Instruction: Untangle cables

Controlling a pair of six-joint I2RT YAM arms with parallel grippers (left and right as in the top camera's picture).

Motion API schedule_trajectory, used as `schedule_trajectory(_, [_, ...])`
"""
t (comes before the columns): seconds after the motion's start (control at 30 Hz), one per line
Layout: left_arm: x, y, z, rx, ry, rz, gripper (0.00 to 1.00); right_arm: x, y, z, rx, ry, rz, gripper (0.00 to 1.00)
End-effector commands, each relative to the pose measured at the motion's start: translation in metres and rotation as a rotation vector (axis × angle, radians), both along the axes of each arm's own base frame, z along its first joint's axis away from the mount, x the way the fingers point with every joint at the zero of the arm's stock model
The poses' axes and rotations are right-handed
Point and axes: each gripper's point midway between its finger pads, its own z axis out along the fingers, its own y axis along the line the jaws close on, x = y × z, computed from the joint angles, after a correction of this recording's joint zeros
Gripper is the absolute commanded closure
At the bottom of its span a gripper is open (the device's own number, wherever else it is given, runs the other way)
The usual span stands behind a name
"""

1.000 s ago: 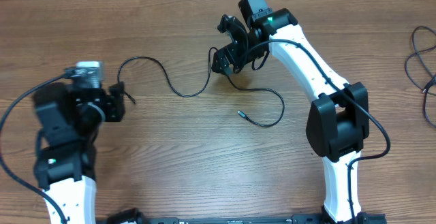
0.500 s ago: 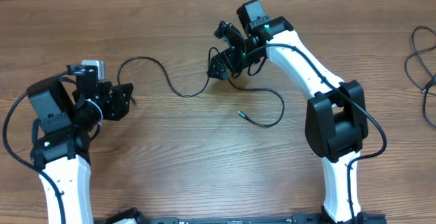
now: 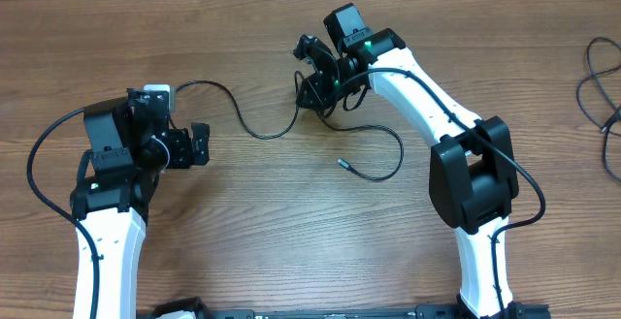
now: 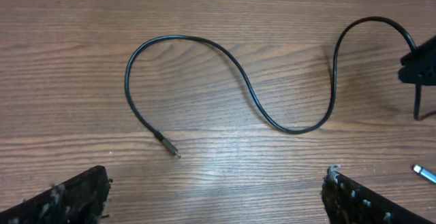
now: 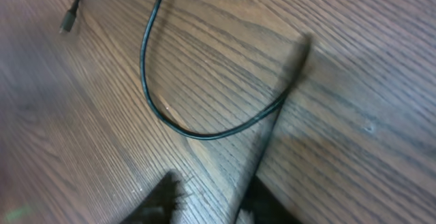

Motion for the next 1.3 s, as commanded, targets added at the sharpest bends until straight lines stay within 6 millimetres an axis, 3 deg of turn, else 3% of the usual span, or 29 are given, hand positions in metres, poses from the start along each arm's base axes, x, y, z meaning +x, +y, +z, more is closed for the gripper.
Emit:
schedule_trajectory(0.0, [-0.001,0.004,-0.005,-0.021,0.022,0.063,0.00,-0.002,-0.004,-0.009,-0.021,0.014,-0.008,0.96])
schedule_trajectory(0.2, [-0.004,0.004,-0.007,-0.044,0.041,0.084,0.00,-0.001,-0.004,-0.009,-0.018,0.009,-0.008,0.96])
schedule_trajectory(0.33, [-0.004,0.004,-0.007,-0.044,0.041,0.084,0.01,0.007,-0.001,0.005,0.006,-0.023,-0.007,0.96])
schedule_trajectory(0.53, [-0.004,0.005,-0.008,-0.040,0.042,0.088,0.00,0.018,-0.001,0.058,0.036,-0.139,-0.026,0.96])
schedule_trajectory(0.77, [-0.004,0.005,-0.008,-0.040,0.043,0.088,0.00,0.027,-0.022,0.102,-0.130,-0.307,-0.202,0.96])
schedule_trajectory(1.1, [-0.004,0.005,-0.008,-0.039,0.043,0.089,0.01,0.002,-0.037,0.158,-0.126,-0.367,-0.251,0.96])
schedule_trajectory(1.17, [-0.004,0.005,-0.008,-0.039,0.043,0.089,0.00,-0.002,-0.043,0.178,-0.103,-0.400,-0.262,0.96])
schedule_trajectory(1.27, [-0.004,0.005,-0.008,-0.039,0.043,0.089,0.01,-0.014,-0.050,0.224,-0.056,-0.508,-0.245,0.96])
